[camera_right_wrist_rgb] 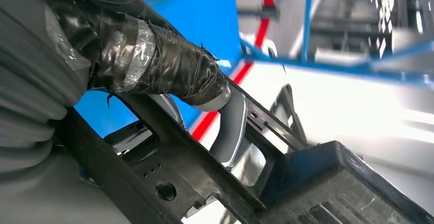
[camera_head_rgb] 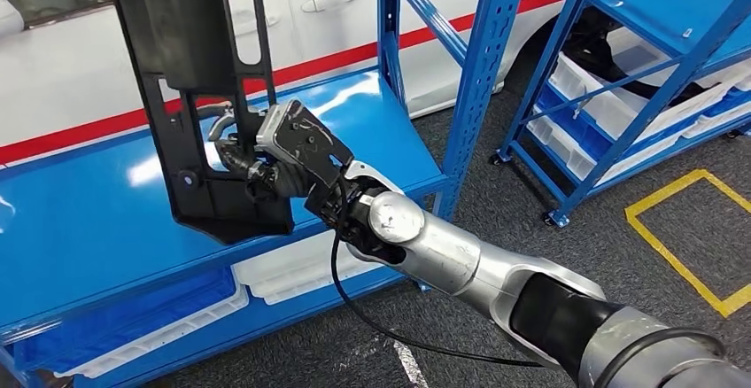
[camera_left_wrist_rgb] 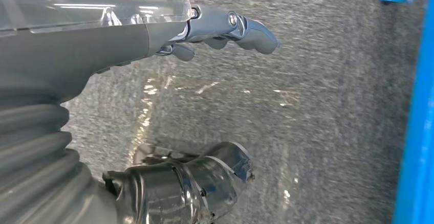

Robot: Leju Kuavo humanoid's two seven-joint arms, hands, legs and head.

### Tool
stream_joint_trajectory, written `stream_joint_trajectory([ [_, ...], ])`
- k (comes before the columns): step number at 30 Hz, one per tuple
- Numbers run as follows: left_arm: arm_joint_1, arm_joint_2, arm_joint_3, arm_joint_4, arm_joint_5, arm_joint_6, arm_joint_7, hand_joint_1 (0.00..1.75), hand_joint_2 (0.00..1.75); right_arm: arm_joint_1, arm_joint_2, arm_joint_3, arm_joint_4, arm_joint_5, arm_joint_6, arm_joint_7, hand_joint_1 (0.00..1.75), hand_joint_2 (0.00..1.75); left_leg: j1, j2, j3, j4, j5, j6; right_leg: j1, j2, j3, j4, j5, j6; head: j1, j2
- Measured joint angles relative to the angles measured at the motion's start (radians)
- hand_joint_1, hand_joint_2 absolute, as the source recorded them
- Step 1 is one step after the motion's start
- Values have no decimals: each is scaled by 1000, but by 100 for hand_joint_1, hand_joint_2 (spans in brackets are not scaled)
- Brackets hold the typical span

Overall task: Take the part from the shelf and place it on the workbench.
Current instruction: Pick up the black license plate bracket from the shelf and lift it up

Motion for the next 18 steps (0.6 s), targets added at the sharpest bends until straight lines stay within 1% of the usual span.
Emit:
stream_joint_trajectory([
  [1,-2,0,-2,0,0,0,1,0,175,-4,-1,0,0,-2,15,5,175,175,-3,0,46,-49,20,9,3,0,-14,0,11,0,0,0],
  [2,-4,2,-4,0,0,0,2,0,175,-8,-2,1,-1,-1,27,9,175,175,-7,0,99,-116,24,21,5,0,-24,-1,22,0,0,0],
  [3,-7,3,-5,0,-1,0,3,0,175,-13,-5,2,-2,4,37,14,175,175,-12,-1,147,-185,20,30,6,-1,-32,-2,31,2,0,0],
  [4,-10,4,-8,0,-1,0,3,0,175,-21,-7,6,-3,14,45,20,175,175,-18,-1,177,-236,13,37,4,-3,-35,-7,42,6,0,0],
  [5,-13,5,-12,0,-1,0,3,0,175,-31,-10,13,-4,26,52,26,175,175,-24,-2,190,-270,9,42,0,-5,-37,-14,54,12,0,0],
  [6,-15,4,-16,0,-1,-1,4,0,175,-42,-14,24,-4,41,59,33,175,175,-29,-3,190,-287,20,45,-4,-7,-37,-26,70,19,0,0],
  [7,-15,4,-20,0,-1,-1,5,0,175,-50,-17,36,-4,56,65,40,175,175,-31,-3,185,-300,38,48,-6,-6,-38,-38,81,25,0,0],
  [8,-15,4,-23,1,0,-1,7,0,175,-53,-21,45,-4,69,71,46,175,175,-30,0,184,-316,58,51,-7,-5,-40,-44,79,30,0,0],
  [9,-14,4,-25,1,0,-1,9,0,175,-53,-25,53,-4,80,75,51,175,175,-27,2,181,-332,78,54,-7,-4,-46,-33,54,34,1,0],
  [10,-13,4,-26,1,0,-1,10,0,175,-52,-29,58,-4,89,78,55,175,175,-23,4,174,-342,95,55,-7,-3,-56,1,7,36,1,0],
  [11,-13,4,-27,1,0,-1,11,0,175,-52,-31,62,-4,98,80,59,175,175,-22,6,163,-343,109,57,-9,-3,-68,56,-48,39,2,0],
  [12,-12,5,-28,1,0,0,12,0,175,-52,-33,67,-4,106,81,64,175,175,-21,6,148,-341,120,59,-9,-3,-79,121,-93,42,2,0],
  [13,-13,5,-29,1,0,0,12,0,175,-52,-34,72,-4,114,82,70,175,175,-20,6,131,-336,130,58,-10,-4,-84,180,-115,45,2,0],
  [14,-13,5,-32,1,0,0,13,0,175,-53,-36,78,-3,123,83,75,175,175,-18,7,111,-330,139,56,-11,-4,-79,216,-111,49,2,0],
  [15,-13,5,-35,1,0,0,14,0,175,-53,-37,83,-2,134,84,81,175,175,-14,7,90,-321,148,52,-12,-4,-59,222,-91,53,2,0],
  [16,-14,4,-39,1,1,0,15,0,175,-54,-38,89,-1,148,85,89,175,175,-10,8,69,-309,155,46,-15,-5,-22,196,-70,58,2,0],
  [17,-14,5,-42,1,1,1,17,0,175,-58,-38,96,1,166,87,99,175,175,-8,8,47,-293,161,40,-18,-5,30,142,-66,64,2,0],
  [18,-14,5,-44,1,1,1,19,0,175,-62,-39,102,2,191,89,110,175,175,-7,8,28,-275,165,34,-19,-3,78,83,-77,64,2,0],
])
